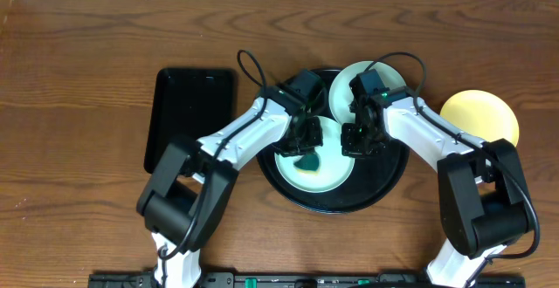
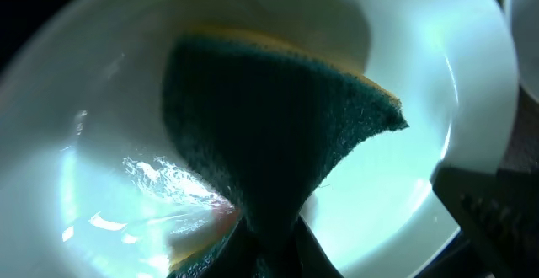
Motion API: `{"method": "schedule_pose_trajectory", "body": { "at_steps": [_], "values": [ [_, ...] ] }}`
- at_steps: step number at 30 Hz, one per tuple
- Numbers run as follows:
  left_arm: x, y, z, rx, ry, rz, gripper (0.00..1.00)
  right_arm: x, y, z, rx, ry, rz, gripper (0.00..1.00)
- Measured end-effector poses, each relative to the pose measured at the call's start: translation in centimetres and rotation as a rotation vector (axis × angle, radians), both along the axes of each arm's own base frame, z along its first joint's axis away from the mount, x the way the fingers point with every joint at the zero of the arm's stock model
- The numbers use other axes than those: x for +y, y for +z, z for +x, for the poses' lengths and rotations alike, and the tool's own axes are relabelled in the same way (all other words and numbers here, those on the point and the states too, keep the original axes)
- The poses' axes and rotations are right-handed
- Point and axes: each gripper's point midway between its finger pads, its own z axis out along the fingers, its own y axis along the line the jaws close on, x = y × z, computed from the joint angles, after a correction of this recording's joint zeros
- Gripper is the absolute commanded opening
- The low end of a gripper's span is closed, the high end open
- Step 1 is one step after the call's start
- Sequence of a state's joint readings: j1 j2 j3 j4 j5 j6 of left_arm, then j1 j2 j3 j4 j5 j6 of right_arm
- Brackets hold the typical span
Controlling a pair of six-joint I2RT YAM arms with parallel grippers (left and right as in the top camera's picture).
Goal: Clean dirty plates on tray and stack at the side
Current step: 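Scrub the held pale green plate with the sponge in the left gripper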
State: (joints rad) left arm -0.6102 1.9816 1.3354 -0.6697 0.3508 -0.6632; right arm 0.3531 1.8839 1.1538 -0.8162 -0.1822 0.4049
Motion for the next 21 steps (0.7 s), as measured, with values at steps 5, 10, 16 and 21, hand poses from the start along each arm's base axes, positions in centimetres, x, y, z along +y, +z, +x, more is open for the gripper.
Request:
{"method": "schedule_pose_trajectory", "body": {
  "at_steps": [5, 10, 16, 21],
  "values": [
    [-0.7, -0.8, 0.0, 0.019, 0.014, -0.007, 0.07, 0.0, 0.0, 0.0, -0.001, 0.003, 0.0, 0.01],
    [0.5, -0.7, -0.2, 0.017, 0.004, 0.093, 0.07, 0.0, 0.0, 0.0, 0.0, 0.003, -0.001, 0.01],
    [5.4, -0.7, 0.2, -0.045, -0.01, 0.361, 0.07, 0.5, 0.1, -0.4, 0.013, 0.01, 0.018, 0.01],
    [6.7, -0.6, 1.6, -0.099, -0.01, 0.408, 0.07, 1.4, 0.2, -0.6, 0.013, 0.03, 0.038, 0.01]
  ]
}}
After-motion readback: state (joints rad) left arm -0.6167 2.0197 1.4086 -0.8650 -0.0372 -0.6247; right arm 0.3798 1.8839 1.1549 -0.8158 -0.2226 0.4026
